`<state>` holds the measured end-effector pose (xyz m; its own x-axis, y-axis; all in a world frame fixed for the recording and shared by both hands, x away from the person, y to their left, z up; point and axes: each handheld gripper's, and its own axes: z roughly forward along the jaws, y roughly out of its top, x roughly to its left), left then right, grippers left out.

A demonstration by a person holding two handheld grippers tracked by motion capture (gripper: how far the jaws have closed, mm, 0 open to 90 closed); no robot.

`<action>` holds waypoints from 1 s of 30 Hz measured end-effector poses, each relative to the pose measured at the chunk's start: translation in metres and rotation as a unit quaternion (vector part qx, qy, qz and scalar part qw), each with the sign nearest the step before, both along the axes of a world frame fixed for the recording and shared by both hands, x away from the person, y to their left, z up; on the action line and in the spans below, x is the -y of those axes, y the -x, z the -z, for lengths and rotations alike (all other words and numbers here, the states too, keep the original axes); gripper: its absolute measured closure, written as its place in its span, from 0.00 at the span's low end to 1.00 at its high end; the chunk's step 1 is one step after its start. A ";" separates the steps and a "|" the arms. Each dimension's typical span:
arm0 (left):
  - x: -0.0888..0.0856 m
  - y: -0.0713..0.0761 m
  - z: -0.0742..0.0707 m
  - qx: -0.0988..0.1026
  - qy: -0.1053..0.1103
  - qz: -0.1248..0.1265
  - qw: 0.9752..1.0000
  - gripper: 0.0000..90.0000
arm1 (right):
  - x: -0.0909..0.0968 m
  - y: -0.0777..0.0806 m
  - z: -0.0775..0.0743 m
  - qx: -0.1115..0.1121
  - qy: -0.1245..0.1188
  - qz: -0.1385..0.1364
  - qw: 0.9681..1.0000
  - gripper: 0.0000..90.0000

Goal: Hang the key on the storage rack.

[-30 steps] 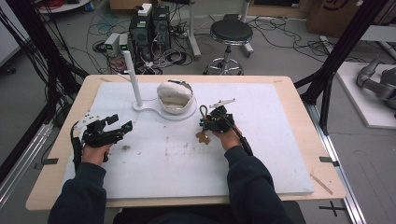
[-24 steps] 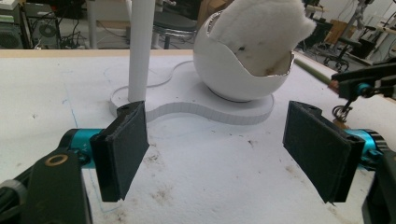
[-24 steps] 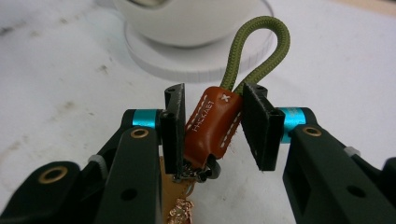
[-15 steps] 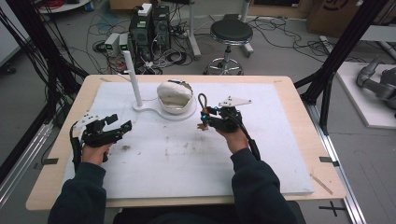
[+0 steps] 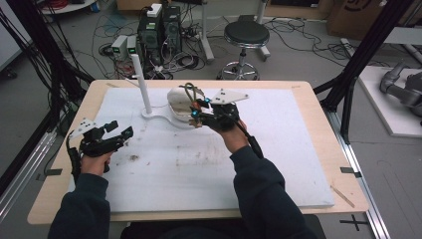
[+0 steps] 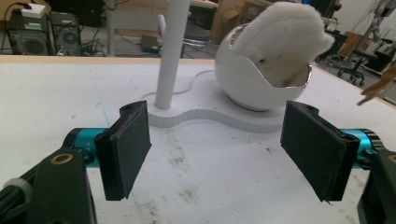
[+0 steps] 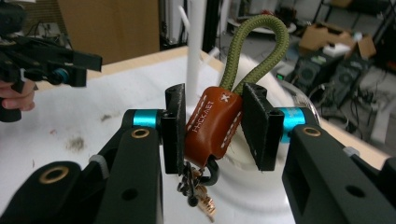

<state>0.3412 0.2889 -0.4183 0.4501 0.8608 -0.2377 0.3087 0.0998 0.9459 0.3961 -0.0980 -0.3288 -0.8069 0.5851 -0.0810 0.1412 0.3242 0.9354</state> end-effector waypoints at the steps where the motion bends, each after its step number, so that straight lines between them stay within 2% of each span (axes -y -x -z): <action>1: -0.002 0.000 0.000 0.000 0.001 -0.003 1.000 0.27 | -0.007 -0.001 -0.004 0.005 0.002 -0.003 1.000 0.70; 4: -0.007 0.001 0.000 0.002 0.004 -0.011 1.000 0.27 | -0.026 -0.008 -0.013 0.022 0.015 -0.013 1.000 0.70; 6: -0.009 0.001 0.000 0.003 0.005 -0.015 1.000 0.27 | -0.040 -0.013 -0.017 0.025 0.022 -0.021 0.999 0.70; 12: -0.014 0.002 0.000 0.006 0.005 -0.021 1.000 0.28 | -0.079 -0.023 -0.021 0.046 0.040 -0.046 0.997 0.70; 15: -0.015 0.003 0.000 0.007 0.007 -0.024 1.000 0.28 | -0.096 -0.028 -0.023 0.048 0.047 -0.056 0.996 0.70; 20: -0.019 0.004 0.000 0.008 0.010 -0.027 1.000 0.28 | -0.125 -0.040 -0.025 0.052 0.072 -0.066 0.994 0.70; 24: -0.021 0.005 0.000 0.008 0.014 -0.029 0.999 0.29 | -0.140 -0.046 -0.023 0.046 0.089 -0.065 0.993 0.70; 29: -0.020 0.005 0.001 0.008 0.013 -0.027 1.000 0.29 | -0.147 -0.050 -0.015 0.040 0.111 -0.062 0.991 0.70; 30: -0.020 0.005 0.001 0.007 0.012 -0.025 1.000 0.29 | -0.148 -0.051 -0.013 0.031 0.117 -0.058 0.991 0.70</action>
